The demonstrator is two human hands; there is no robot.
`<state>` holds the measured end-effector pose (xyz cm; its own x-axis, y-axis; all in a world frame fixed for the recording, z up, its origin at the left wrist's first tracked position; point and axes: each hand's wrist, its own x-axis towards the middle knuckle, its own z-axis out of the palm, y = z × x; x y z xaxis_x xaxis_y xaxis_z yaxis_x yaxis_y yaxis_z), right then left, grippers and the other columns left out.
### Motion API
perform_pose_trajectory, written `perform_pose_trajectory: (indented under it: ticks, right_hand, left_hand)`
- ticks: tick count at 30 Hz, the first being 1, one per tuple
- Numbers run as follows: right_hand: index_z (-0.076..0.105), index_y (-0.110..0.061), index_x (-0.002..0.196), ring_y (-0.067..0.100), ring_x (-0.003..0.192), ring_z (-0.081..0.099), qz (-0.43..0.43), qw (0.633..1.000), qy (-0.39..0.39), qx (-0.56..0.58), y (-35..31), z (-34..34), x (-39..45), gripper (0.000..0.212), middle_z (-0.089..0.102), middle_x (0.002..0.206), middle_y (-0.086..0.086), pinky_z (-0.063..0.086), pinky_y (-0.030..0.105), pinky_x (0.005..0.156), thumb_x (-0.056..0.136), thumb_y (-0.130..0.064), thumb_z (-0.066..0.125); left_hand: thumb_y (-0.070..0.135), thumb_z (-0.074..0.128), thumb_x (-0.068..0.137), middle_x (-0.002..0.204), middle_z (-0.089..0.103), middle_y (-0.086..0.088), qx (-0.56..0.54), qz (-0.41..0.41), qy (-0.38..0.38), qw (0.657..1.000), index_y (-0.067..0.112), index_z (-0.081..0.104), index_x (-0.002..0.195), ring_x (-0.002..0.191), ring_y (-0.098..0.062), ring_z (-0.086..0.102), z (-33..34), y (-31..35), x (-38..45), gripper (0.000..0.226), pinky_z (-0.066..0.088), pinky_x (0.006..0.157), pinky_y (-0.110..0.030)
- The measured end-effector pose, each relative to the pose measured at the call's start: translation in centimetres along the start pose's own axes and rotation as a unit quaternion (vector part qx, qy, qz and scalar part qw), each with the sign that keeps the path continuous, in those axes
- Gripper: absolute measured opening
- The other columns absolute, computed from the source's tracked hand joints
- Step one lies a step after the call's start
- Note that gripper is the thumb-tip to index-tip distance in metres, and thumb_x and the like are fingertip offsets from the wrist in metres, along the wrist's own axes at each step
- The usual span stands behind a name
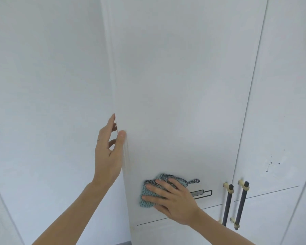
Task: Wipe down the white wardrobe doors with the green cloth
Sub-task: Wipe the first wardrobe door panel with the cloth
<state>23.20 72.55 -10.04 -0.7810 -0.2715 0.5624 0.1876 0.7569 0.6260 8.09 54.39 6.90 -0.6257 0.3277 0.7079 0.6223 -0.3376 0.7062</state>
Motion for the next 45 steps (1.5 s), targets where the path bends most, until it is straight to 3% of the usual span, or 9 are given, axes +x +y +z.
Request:
perform_pose_trajectory:
  ticks: [4, 9, 13, 16, 22, 25, 29, 38, 45]
  right_hand:
    - [0.042, -0.048, 0.151, 0.014, 0.154, 0.026, 0.025, 0.997, 0.071, 0.036, 8.4, -5.2, 5.8, 0.051, 0.030, 0.165, -0.016, 0.012, 0.041, 0.126, 0.101, -0.051, 0.054]
    - [0.040, -0.038, 0.155, 0.027, 0.156, 0.020, 0.115, 0.977, 0.181, -0.019, 26.6, -16.6, 18.0, 0.048, 0.029, 0.167, -0.002, 0.015, 0.055, 0.125, 0.108, -0.046, 0.042]
    - [0.022, -0.044, 0.160, 0.021, 0.159, 0.004, 0.187, 0.964, 0.188, -0.018, 38.1, -24.6, 25.2, 0.052, 0.011, 0.171, -0.008, 0.002, 0.051, 0.127, 0.108, -0.053, 0.025]
    - [0.014, -0.049, 0.159, 0.017, 0.158, -0.002, 0.251, 0.949, 0.188, 0.027, 43.3, -29.6, 29.1, 0.054, 0.003, 0.171, -0.013, -0.005, 0.045, 0.127, 0.107, -0.057, 0.023]
    - [0.013, -0.048, 0.160, 0.017, 0.158, -0.004, 0.287, 0.937, 0.196, 0.043, 49.5, -34.5, 33.0, 0.056, 0.000, 0.171, -0.012, -0.005, 0.047, 0.127, 0.106, -0.058, 0.022]
    - [0.013, -0.046, 0.161, 0.017, 0.158, -0.005, 0.277, 0.936, 0.213, 0.034, 49.2, -33.6, 32.0, 0.057, 0.001, 0.172, -0.011, -0.006, 0.047, 0.127, 0.105, -0.057, 0.021]
    - [0.017, -0.041, 0.162, 0.021, 0.159, -0.001, 0.257, 0.937, 0.234, 0.024, 45.5, -28.7, 26.7, 0.056, 0.006, 0.172, -0.007, -0.004, 0.051, 0.126, 0.107, -0.053, 0.022]
    - [0.032, -0.027, 0.159, 0.038, 0.156, 0.011, 0.235, 0.951, 0.193, 0.048, 27.6, -11.5, 7.5, 0.050, 0.019, 0.169, 0.011, 0.007, 0.065, 0.122, 0.110, -0.038, 0.033]
    - [0.021, -0.039, 0.160, 0.034, 0.158, 0.004, 0.271, 0.947, 0.124, 0.117, 12.0, -0.2, -5.5, 0.053, 0.003, 0.172, -0.003, 0.001, 0.062, 0.123, 0.109, -0.045, 0.033]
  left_hand:
    - [0.022, 0.055, 0.109, 0.138, 0.058, 0.013, -0.005, 0.039, 0.020, 0.999, 0.037, 0.048, 0.152, 0.134, -0.007, 0.053, 0.3, 2.9, 2.6, 0.046, 0.049, 0.102, -0.019]
    - [0.020, 0.055, 0.109, 0.139, 0.056, 0.016, -0.029, 0.103, 0.047, 0.993, 0.036, 0.054, 0.147, 0.131, -0.018, 0.059, 1.1, 9.3, 10.3, 0.041, 0.051, 0.104, -0.032]
    - [0.017, 0.054, 0.108, 0.140, 0.054, 0.012, -0.024, 0.117, 0.057, 0.991, 0.030, 0.053, 0.151, 0.129, -0.002, 0.055, 1.4, 14.6, 16.4, 0.044, 0.050, 0.100, -0.024]
    - [0.019, 0.052, 0.107, 0.135, 0.055, 0.014, -0.003, 0.142, 0.053, 0.988, 0.035, 0.060, 0.142, 0.121, 0.004, 0.055, 1.5, 17.8, 20.2, 0.040, 0.049, 0.091, -0.020]
    - [0.020, 0.057, 0.101, 0.127, 0.058, 0.018, -0.022, 0.180, 0.076, 0.981, 0.053, 0.070, 0.114, 0.113, 0.005, 0.059, 1.8, 21.7, 24.2, 0.037, 0.055, 0.096, -0.034]
    - [0.022, 0.060, 0.098, 0.135, 0.061, 0.015, -0.038, 0.176, 0.082, 0.980, 0.043, 0.070, 0.127, 0.120, 0.002, 0.060, 1.8, 21.4, 24.2, 0.038, 0.054, 0.099, -0.033]
    - [0.021, 0.059, 0.096, 0.138, 0.065, 0.003, -0.028, 0.183, 0.076, 0.980, 0.029, 0.069, 0.135, 0.131, -0.008, 0.058, 2.2, 18.6, 21.3, 0.041, 0.052, 0.093, -0.017]
    - [0.014, 0.062, 0.098, 0.151, 0.046, -0.008, 0.011, 0.159, 0.106, 0.982, 0.015, 0.046, 0.157, 0.138, -0.003, 0.049, 3.5, 9.5, 11.5, 0.061, 0.052, 0.109, -0.034]
    - [0.009, 0.066, 0.101, 0.154, 0.040, -0.009, 0.038, 0.130, 0.095, 0.986, 0.009, 0.039, 0.159, 0.145, -0.006, 0.043, 3.4, 3.2, 3.7, 0.064, 0.047, 0.115, -0.038]
